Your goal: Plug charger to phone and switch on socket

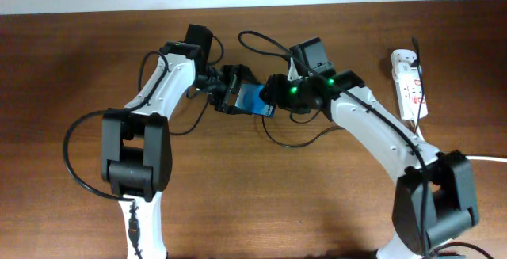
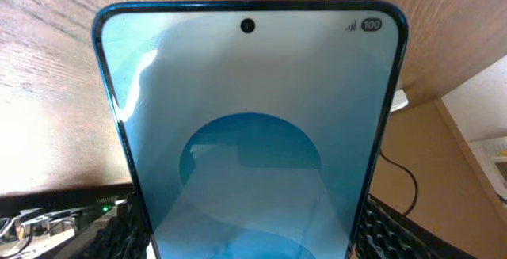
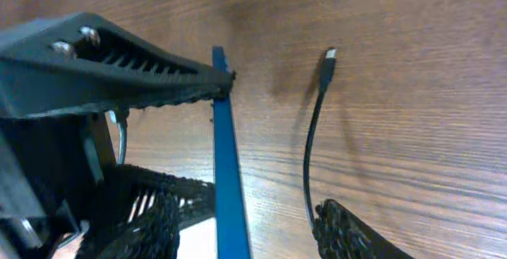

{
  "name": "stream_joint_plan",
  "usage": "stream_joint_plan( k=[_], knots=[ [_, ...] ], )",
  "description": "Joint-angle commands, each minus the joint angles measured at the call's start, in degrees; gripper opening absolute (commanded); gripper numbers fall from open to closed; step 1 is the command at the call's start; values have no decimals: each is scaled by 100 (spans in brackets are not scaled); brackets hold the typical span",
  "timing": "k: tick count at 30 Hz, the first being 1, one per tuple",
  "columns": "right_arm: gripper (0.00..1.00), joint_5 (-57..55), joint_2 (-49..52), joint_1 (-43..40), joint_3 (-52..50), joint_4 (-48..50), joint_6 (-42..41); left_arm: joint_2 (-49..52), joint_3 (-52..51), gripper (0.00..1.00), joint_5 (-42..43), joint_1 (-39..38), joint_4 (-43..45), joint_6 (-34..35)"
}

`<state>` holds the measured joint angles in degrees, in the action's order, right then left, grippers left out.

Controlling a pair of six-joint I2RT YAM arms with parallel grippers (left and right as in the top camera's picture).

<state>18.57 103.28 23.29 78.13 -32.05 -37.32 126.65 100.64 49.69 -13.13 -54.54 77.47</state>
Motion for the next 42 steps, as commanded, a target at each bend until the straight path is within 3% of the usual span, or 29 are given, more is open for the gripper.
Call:
stream_joint_plan(
  k=[1,7,13,21,24,33,39,42],
  knots=[
    [56,-573,39,234,85,83,-72,-2,116,0,372,-55,0,98],
    [49,-892,98,424,83,238,-70,-2,116,0,369,-66,-17,98],
    [35,-898,221,527,85,302,-66,-2,116,0,372,-66,-17,96],
    [33,-918,221,527,83,297,-44,-2,116,0,372,-66,-15,96],
    [21,-916,221,527,83,269,-44,-2,116,0,374,-66,-17,96],
    [4,-894,221,525,85,275,-46,-2,116,0,481,-66,-17,96],
    [4,-894,2,378,87,282,-46,-2,116,0,474,-59,-13,87],
    [4,-857,-269,96,87,221,-44,-2,116,12,472,-48,-9,-15]
  ],
)
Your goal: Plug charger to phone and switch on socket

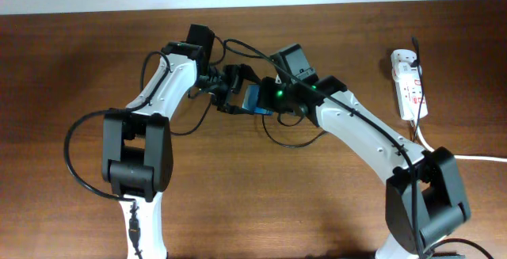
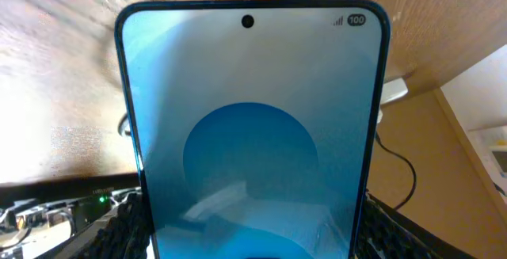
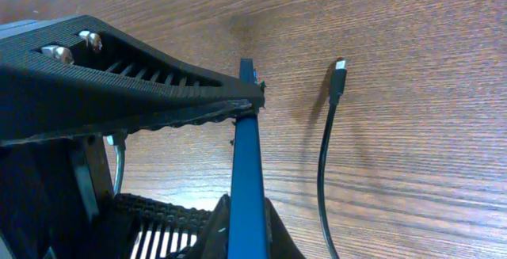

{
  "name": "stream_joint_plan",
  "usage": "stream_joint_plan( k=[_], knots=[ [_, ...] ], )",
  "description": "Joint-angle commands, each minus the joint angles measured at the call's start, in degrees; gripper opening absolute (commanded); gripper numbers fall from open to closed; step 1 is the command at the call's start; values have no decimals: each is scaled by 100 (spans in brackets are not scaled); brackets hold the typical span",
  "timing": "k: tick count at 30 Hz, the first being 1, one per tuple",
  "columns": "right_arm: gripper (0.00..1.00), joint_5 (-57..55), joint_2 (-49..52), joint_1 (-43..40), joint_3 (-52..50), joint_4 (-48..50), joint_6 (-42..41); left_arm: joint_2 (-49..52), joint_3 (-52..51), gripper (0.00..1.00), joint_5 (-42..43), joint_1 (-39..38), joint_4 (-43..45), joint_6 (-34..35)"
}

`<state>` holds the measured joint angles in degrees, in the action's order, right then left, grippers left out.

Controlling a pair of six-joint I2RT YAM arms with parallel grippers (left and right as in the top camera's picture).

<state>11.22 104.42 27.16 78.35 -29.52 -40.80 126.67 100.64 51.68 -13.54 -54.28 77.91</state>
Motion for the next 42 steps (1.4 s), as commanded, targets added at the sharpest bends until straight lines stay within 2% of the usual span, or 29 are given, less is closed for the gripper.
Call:
stream_joint_plan(
  k=[1,4,8,9,12,13,19,22,26,29,33,35,38,42],
  knots=[
    [4,-59,-431,-374,66,-44,304,-4,116,15,273,-4,-15,-59],
    [4,227,-435,-538,63,-68,332,-4,116,23,273,-2,-17,-59],
    [4,229,-435,-527,63,-72,411,-4,116,40,275,-2,-17,-59],
    [4,232,-435,-527,63,-72,411,-4,116,47,275,-2,-17,-59],
    [4,278,-435,-527,63,-61,411,-4,116,87,275,-2,-17,-61],
    [4,297,-435,-527,63,-46,411,-4,116,98,273,-2,-17,-61],
    [4,334,-435,-544,66,2,409,-4,116,100,190,-2,-17,-61],
    [4,341,-437,-708,74,61,407,-4,116,99,199,-2,197,-319],
    [4,1019,-444,-1220,140,245,409,-4,116,99,868,9,1794,-1930],
    [4,2035,-479,-1620,151,813,391,-4,116,99,1939,125,3204,-2535],
    [4,2168,-586,-1786,151,1226,-42,-4,116,90,2861,212,5263,-2444],
    [4,2151,-651,-1786,151,1613,-450,-4,116,97,2970,214,5853,-2022],
    [4,1753,-774,-1786,151,1912,-802,-4,116,99,2855,236,5803,-1917],
    [4,1051,-1169,-1792,210,1928,-756,-4,116,99,2472,306,5451,-1746]
  ],
)
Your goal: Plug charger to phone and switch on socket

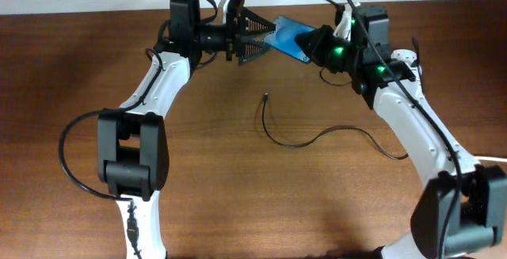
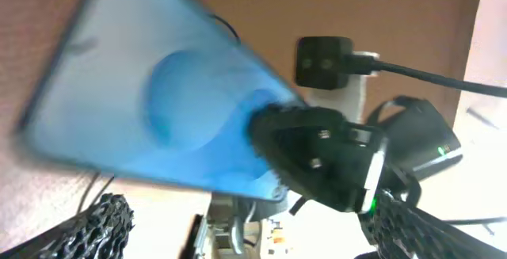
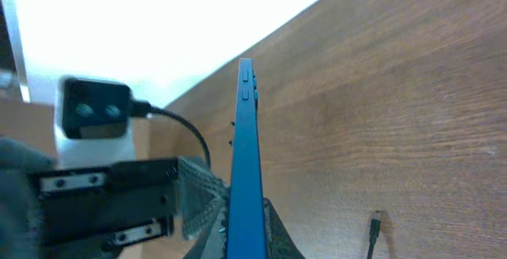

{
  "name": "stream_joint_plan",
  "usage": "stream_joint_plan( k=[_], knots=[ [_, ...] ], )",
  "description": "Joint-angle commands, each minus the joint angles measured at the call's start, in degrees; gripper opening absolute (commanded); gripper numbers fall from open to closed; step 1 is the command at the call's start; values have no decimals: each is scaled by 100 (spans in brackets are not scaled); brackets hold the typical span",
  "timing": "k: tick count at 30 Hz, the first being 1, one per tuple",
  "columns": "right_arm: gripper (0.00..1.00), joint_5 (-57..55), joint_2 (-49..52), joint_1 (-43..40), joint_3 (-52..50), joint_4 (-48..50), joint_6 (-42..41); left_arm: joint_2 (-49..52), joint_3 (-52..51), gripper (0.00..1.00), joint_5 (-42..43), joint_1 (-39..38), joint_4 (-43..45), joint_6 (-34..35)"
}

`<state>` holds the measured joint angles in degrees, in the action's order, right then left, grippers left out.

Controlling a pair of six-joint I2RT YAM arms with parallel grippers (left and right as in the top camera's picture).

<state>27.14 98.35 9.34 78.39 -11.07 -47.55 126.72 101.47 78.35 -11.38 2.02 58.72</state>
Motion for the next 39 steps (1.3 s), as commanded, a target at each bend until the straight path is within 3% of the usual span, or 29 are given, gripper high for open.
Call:
stream_joint_plan(
  k=[1,4,9,12,14,17,26,39],
  knots=[
    [4,-693,-699,-11,238,20,-15,-9,33,99,-260,107,-214,219],
    [4,-1137,-1237,-24,321,-367,271,-9,33,99,-361,116,-212,332],
    [4,-522,-1749,-503,251,-857,-66,-9,33,99,-420,116,-212,492],
    [4,-302,-1572,-474,-251,0,-389,-9,31,99,-424,87,-208,667],
    [4,-315,-1453,-352,-820,1091,-752,-9,33,99,-422,66,-208,772],
    [4,-866,-1309,-114,-1661,2293,-1716,-9,33,99,-457,57,-199,901],
    [4,-1141,-516,509,-1779,3292,-2693,-9,33,100,-527,-7,188,898],
    [4,-1945,-409,1176,-1777,3230,-2964,-9,33,90,-1510,-280,188,1207]
  ],
)
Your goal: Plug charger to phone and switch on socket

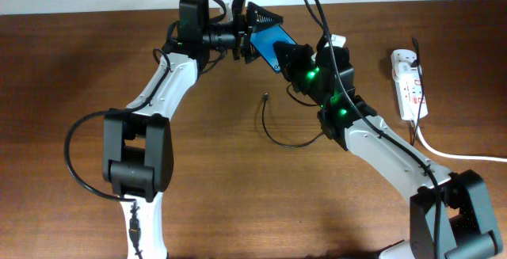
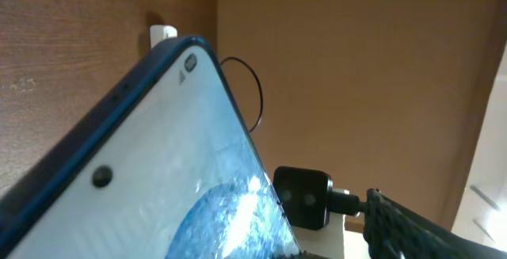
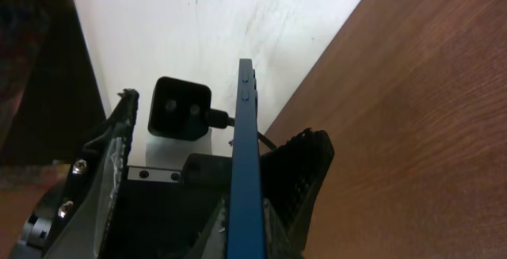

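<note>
The blue phone (image 1: 273, 47) is held up in the air over the table's far side, with my right gripper (image 1: 287, 55) shut on its lower end. Edge-on in the right wrist view, the phone (image 3: 245, 132) stands between the spread fingers (image 3: 111, 164) of my left gripper (image 1: 257, 31), which is open around its top end. The phone's lit screen (image 2: 158, 172) fills the left wrist view. The black charger cable (image 1: 297, 142) lies loose on the table, its plug (image 1: 264, 97) pointing away. At the right edge lies the white socket strip (image 1: 406, 81).
The wooden table (image 1: 238, 203) carries only the cable and the strip. A white lead (image 1: 463, 157) runs off the strip to the right. Both arms meet over the table's far middle, close to the back wall.
My right gripper, still shut on the phone, has moved left and toward the left arm. The phone's top end now lies between my left gripper's open fingers.
My left gripper first held the phone low over the table while the right gripper stood open beside it. Then the right gripper was shut on the phone. Later both arms were raised at the far side, left fingers spread, phone in the right gripper.
</note>
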{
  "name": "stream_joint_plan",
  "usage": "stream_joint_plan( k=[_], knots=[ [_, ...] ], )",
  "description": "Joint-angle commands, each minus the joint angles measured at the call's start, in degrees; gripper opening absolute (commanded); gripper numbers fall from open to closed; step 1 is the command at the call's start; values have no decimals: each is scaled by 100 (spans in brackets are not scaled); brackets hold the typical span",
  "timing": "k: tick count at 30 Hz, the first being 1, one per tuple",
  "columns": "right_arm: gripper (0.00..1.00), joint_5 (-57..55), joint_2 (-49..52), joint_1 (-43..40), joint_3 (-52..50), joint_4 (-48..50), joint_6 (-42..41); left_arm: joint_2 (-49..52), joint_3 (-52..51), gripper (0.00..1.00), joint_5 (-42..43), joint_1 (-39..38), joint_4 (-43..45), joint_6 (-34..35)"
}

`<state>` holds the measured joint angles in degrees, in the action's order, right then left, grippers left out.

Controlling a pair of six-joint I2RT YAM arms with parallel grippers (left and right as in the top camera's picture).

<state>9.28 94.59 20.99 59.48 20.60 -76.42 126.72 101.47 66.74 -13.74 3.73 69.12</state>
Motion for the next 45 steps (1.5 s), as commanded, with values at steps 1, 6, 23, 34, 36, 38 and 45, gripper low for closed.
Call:
stream_joint_plan(
  k=[1,6,23,34,36,38,45],
  knots=[
    [4,-160,-33,13,114,28,-155,-9,33,88,-407,-44,17,208],
    [4,-168,-28,50,111,-286,-361,-9,31,79,-621,-52,227,457],
    [4,168,168,149,111,-476,-553,-9,33,33,-761,-170,833,1252],
    [12,363,168,149,111,-501,-551,-9,33,0,-603,-173,997,1788],
    [21,363,168,149,111,-501,-551,-9,33,0,-667,-173,997,1880],
    [30,361,168,144,111,-498,-549,-9,33,0,-675,-170,999,1871],
    [45,675,96,-282,111,-492,17,-9,31,0,-612,-83,994,1648]
  ],
)
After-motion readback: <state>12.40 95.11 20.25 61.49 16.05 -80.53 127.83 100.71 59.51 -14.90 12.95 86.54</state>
